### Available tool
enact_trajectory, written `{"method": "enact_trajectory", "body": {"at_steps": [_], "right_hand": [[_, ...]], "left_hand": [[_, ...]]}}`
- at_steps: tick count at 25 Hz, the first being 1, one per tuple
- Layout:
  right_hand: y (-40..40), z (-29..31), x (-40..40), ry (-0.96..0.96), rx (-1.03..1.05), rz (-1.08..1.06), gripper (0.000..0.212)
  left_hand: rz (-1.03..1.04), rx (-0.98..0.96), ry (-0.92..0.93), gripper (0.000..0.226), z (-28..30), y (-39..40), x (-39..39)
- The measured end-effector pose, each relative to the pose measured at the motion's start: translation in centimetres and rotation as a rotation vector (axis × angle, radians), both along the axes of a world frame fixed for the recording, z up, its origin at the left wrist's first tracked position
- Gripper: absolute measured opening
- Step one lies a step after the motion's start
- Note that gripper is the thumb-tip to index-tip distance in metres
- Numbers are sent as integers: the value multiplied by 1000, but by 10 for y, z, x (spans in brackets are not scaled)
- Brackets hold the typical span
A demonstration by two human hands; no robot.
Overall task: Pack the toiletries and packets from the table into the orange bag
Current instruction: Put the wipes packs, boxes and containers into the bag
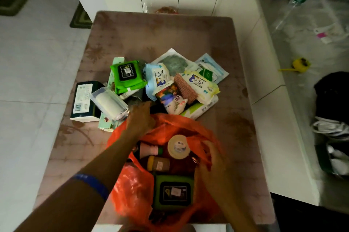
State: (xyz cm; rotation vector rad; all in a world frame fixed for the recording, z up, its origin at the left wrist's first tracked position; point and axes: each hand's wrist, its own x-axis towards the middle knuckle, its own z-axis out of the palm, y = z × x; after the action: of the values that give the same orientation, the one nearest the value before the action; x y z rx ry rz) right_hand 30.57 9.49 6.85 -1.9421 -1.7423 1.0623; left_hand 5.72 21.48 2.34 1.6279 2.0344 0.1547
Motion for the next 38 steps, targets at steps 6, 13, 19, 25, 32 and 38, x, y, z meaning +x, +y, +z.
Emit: {"method": "enact_trajectory", "body": {"at_steps": [6, 13, 19, 25, 32, 38], "right_hand": [[-2, 17, 14, 467, -173, -455, 22], [-5, 37, 21, 649, -171, -551, 26], [-11, 37, 22, 633, -178, -586, 19], [1, 50, 20, 653, -144, -494, 12], [30, 70, 16, 614, 109, -532, 19], [33, 44, 45, 164, 129, -658, 61]], "left_hand": [[144, -514, -667, 65, 9, 12, -21], [-69, -372, -124, 77, -24, 6, -1], [-8, 65, 65, 74, -5, -11, 8], [102, 116, -475, 79, 114, -23, -38], [-412, -208, 103, 81, 33, -117, 0], [-415, 215, 2, 53, 44, -118, -18]]}}
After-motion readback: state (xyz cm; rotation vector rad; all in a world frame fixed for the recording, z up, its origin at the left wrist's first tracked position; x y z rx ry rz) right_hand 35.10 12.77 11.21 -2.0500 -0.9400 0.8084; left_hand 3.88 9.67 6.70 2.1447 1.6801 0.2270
